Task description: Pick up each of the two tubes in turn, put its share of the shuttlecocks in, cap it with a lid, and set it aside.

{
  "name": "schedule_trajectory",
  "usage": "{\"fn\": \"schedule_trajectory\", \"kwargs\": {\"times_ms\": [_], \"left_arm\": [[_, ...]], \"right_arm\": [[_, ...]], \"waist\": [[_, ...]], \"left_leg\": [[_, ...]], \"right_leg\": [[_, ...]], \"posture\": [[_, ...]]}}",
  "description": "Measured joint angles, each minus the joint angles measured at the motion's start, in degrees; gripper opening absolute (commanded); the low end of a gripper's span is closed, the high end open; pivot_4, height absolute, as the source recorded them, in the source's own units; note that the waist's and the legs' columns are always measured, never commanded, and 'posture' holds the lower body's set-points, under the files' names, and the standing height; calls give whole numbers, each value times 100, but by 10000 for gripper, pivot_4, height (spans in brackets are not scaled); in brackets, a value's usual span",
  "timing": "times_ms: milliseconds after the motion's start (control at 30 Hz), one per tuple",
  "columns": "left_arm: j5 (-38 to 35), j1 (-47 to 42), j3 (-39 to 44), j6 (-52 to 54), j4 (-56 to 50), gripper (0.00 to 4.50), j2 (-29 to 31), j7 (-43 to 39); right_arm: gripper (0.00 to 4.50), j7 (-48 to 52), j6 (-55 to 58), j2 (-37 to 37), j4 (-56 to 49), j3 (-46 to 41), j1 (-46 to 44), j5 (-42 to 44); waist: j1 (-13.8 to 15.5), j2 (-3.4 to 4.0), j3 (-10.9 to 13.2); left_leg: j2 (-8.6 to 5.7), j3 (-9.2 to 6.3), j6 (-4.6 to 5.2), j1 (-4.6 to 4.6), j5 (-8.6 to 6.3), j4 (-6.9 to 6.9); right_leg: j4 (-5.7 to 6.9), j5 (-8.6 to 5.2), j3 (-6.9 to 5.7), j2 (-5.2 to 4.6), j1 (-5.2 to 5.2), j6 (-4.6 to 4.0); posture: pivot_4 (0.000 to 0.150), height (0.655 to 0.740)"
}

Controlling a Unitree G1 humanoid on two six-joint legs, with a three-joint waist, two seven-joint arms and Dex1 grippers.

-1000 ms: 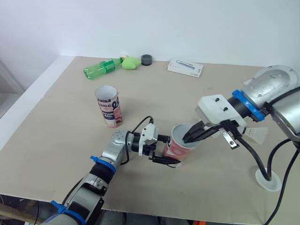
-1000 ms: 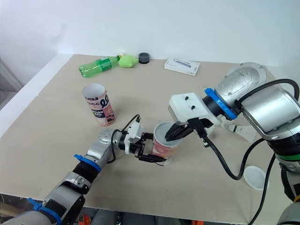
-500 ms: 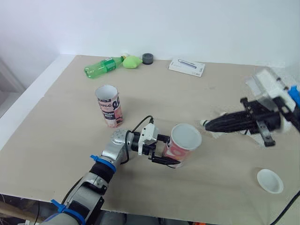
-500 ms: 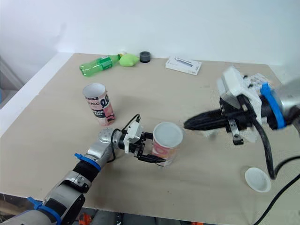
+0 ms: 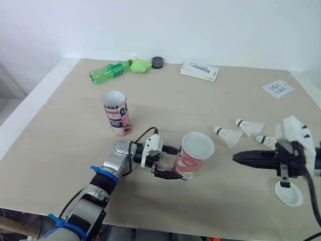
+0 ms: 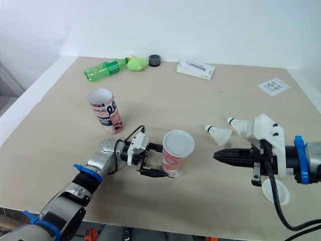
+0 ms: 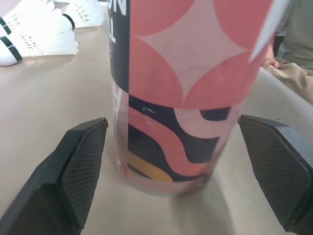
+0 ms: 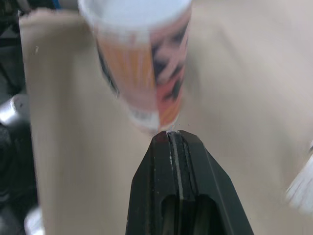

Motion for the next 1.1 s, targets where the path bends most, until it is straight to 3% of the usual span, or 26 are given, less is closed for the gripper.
{"fn": "schedule_trajectory", "kwargs": {"times_ms": [33,300,633,800,1100], "left_arm": [[0,33,7,4,-172,45000,161,-70],[-342,847,411,558,-1802,45000,1358,-161],[-1643,2544,1613,1954,-4702,45000,2476,688],[-1808,3001,1971,2077,-4995,45000,2764,981],[-1745,3514,2045,1977,-5026,45000,2839,1128]], "right_arm": [[7914,-7,-67,57,0,-1,180,-28],[44535,-166,-559,480,22,316,965,-275],[44535,-1062,-1165,1198,41,1639,576,-673],[44535,-1428,-1348,1571,199,2389,-132,-810],[44535,-1647,-1569,2026,519,3145,-647,-920]], "waist": [[-7,-3,2],[-5,-14,9],[-12,-33,26],[-3,-46,38],[0,-56,49]], "left_leg": [[2,0,0,1,0,-1],[9,0,-3,5,2,2],[21,3,-9,12,4,-3],[21,7,-13,13,6,1],[23,4,-18,9,5,-19]], "right_leg": [[0,1,0,2,-1,-1],[1,2,-2,0,5,-4],[1,1,-4,1,3,-13],[1,-7,-4,-3,2,-40],[0,-1,-12,-1,-7,-41]], "posture": [[1500,7294],[1500,7294],[1500,7294],[1500,7294],[1500,7294]]}}
